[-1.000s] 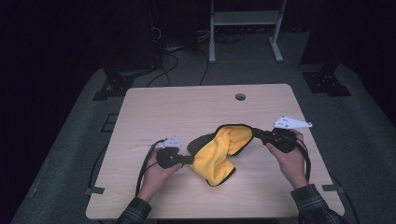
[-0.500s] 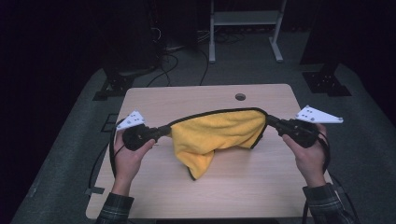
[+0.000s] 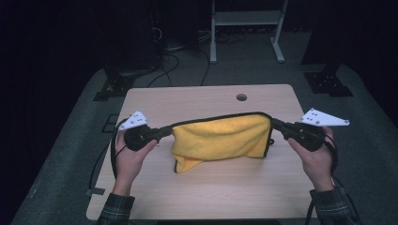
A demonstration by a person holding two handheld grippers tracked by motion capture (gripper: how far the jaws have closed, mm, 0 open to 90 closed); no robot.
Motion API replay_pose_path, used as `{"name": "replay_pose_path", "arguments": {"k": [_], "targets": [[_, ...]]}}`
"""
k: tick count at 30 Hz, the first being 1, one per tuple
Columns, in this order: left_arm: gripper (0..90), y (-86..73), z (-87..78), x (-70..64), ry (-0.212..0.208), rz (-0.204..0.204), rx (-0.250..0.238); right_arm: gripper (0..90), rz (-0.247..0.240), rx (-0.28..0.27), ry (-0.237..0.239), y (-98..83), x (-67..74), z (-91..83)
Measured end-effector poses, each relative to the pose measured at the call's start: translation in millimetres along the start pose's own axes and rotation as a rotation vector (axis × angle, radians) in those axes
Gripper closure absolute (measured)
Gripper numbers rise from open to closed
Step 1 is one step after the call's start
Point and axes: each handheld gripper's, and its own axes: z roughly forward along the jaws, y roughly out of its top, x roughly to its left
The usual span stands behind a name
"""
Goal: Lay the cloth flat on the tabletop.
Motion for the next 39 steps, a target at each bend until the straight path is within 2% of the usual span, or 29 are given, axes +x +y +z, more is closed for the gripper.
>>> {"name": "replay_pose_path", "arguments": {"k": [1, 2, 3, 4, 8, 10, 12, 13, 14, 15, 16, 17, 18, 19, 20, 21, 22, 23, 24, 25, 26, 27, 28, 31, 32, 36, 39], "targets": [[87.6, -8.4, 7.9, 4.6, 0.014, -0.014, 0.044, 88.1, 0.013, 0.020, 0.007, -6.3, -1.5, 2.8], [87.4, -8.4, 7.9, 4.6, 0.014, -0.014, 0.044, 88.1, 0.013, 0.020, 0.007, -6.3, -1.5, 2.8], [87.1, -15.7, 13.2, 9.7, 0.022, -0.040, 0.066, 88.1, 0.018, 0.039, 0.017, -13.6, -1.7, 7.3], [86.5, -15.7, 13.2, 9.7, 0.022, -0.040, 0.066, 88.1, 0.018, 0.039, 0.017, -13.6, -1.7, 7.3], [86.0, -29.6, 22.3, 18.6, 0.038, -0.063, 0.116, 88.0, 0.005, 0.067, 0.049, -18.3, 5.0, 18.3], [81.9, -31.4, 23.5, 19.6, 0.039, -0.071, 0.128, 88.0, 0.005, 0.077, 0.065, -20.5, 8.7, 23.5], [73.1, -34.6, 25.8, 20.5, 0.048, -0.068, 0.143, 88.1, 0.000, 0.083, 0.080, -21.8, 11.4, 27.1], [70.1, -34.0, 26.4, 18.3, 0.052, -0.058, 0.140, 88.1, -0.014, 0.092, 0.108, -22.5, 17.9, 33.1], [70.1, -31.9, 27.1, 15.5, 0.041, -0.044, 0.131, 88.1, -0.014, 0.092, 0.108, -22.5, 17.9, 33.1], [65.1, -26.4, 28.7, 8.0, 0.020, -0.013, 0.111, 88.0, -0.036, 0.099, 0.141, -21.6, 26.4, 39.3], [62.6, -26.4, 28.7, 8.0, 0.020, -0.013, 0.111, 88.1, -0.044, 0.101, 0.156, -21.1, 29.8, 41.7], [59.8, -19.0, 32.1, -3.2, -0.034, 0.031, 0.076, 88.1, -0.058, 0.107, 0.181, -20.4, 35.7, 45.8], [57.3, -19.0, 32.1, -3.2, -0.034, 0.031, 0.076, 88.1, -0.058, 0.107, 0.181, -20.4, 35.7, 45.8], [55.5, -12.2, 36.5, -16.1, -0.071, 0.074, 0.059, 88.1, -0.081, 0.122, 0.211, -20.0, 44.7, 52.6], [54.1, -12.2, 36.5, -16.1, -0.071, 0.074, 0.059, 88.1, -0.081, 0.122, 0.211, -20.0, 44.7, 52.6], [52.8, -6.9, 41.7, -28.1, -0.106, 0.108, 0.045, 88.1, -0.094, 0.132, 0.234, -19.5, 51.6, 59.3], [52.4, -6.9, 41.7, -28.1, -0.106, 0.108, 0.045, 88.1, -0.094, 0.132, 0.234, -19.5, 51.6, 59.3], [51.8, -2.9, 48.6, -40.7, -0.144, 0.137, 0.037, 88.1, -0.098, 0.135, 0.259, -19.1, 57.4, 65.2], [51.4, -2.9, 48.6, -40.7, -0.144, 0.137, 0.037, 88.1, -0.101, 0.139, 0.272, -18.7, 60.2, 67.4], [51.3, -1.1, 55.2, -49.7, -0.170, 0.169, 0.040, 88.0, -0.105, 0.142, 0.285, -18.4, 63.2, 69.6], [51.4, -1.1, 55.2, -49.7, -0.170, 0.169, 0.040, 88.0, -0.105, 0.142, 0.285, -18.4, 63.2, 69.6], [51.7, -0.7, 58.7, -53.6, -0.188, 0.182, 0.038, 88.1, -0.117, 0.145, 0.307, -17.7, 69.0, 73.2], [51.7, -0.9, 62.5, -57.1, -0.206, 0.196, 0.037, 88.1, -0.117, 0.145, 0.307, -17.7, 69.0, 73.2], [56.4, -2.6, 75.5, -69.0, -0.247, 0.261, 0.069, 88.1, -0.137, 0.153, 0.341, -16.1, 79.3, 79.6], [57.0, -3.0, 78.1, -71.6, -0.256, 0.270, 0.074, 88.0, -0.139, 0.155, 0.347, -15.9, 80.9, 80.6], [59.8, -3.5, 83.1, -76.4, -0.271, 0.286, 0.075, 88.0, -0.160, 0.158, 0.386, -14.5, 89.5, 84.4], [75.6, -4.0, 82.8, -79.1, -0.260, 0.281, 0.088, 87.9, -0.165, 0.156, 0.401, -14.0, 93.6, 84.8]]}}
